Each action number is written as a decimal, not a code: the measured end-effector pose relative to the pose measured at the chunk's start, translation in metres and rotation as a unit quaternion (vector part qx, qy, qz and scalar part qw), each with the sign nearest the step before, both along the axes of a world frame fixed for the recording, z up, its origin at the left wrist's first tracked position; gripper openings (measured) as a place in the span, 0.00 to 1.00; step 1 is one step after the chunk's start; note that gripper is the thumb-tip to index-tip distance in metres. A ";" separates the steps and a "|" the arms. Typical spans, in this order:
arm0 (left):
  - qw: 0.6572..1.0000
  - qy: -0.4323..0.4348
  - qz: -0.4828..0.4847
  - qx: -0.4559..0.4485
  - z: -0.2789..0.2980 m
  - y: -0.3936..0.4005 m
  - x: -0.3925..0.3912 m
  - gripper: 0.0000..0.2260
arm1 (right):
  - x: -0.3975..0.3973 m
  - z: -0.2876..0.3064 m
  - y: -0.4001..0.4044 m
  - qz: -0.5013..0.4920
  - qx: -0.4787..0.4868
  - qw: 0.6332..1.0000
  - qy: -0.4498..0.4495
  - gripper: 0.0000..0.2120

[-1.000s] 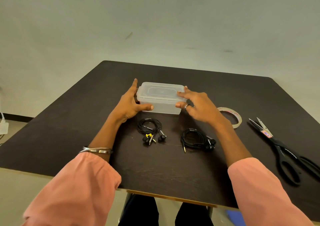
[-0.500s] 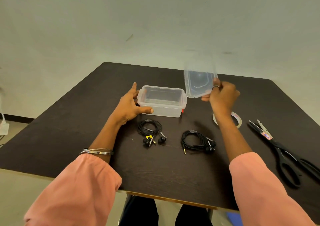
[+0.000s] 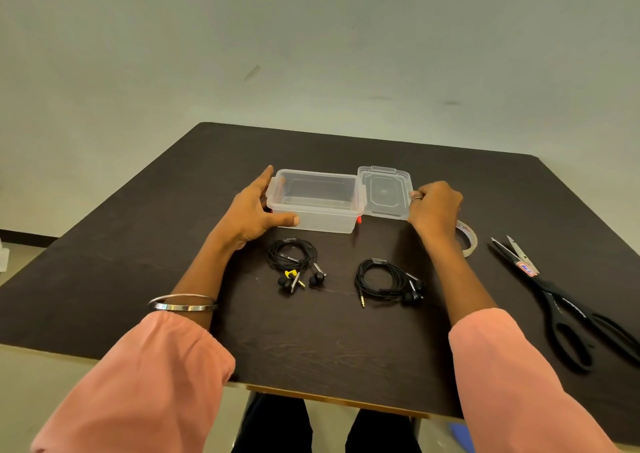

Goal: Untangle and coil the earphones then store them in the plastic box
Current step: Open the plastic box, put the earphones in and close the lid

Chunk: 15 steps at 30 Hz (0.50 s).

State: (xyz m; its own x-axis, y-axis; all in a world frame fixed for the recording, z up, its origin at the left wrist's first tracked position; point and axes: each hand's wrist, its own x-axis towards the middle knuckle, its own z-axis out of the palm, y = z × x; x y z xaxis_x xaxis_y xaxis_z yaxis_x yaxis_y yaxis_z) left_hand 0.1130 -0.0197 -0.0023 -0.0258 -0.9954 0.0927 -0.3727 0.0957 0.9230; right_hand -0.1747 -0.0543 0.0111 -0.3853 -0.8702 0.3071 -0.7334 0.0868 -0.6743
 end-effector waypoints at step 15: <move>0.974 0.016 0.187 -0.128 0.007 0.037 0.001 0.24 | -0.004 0.025 0.071 0.295 0.096 0.950 -0.046 0.04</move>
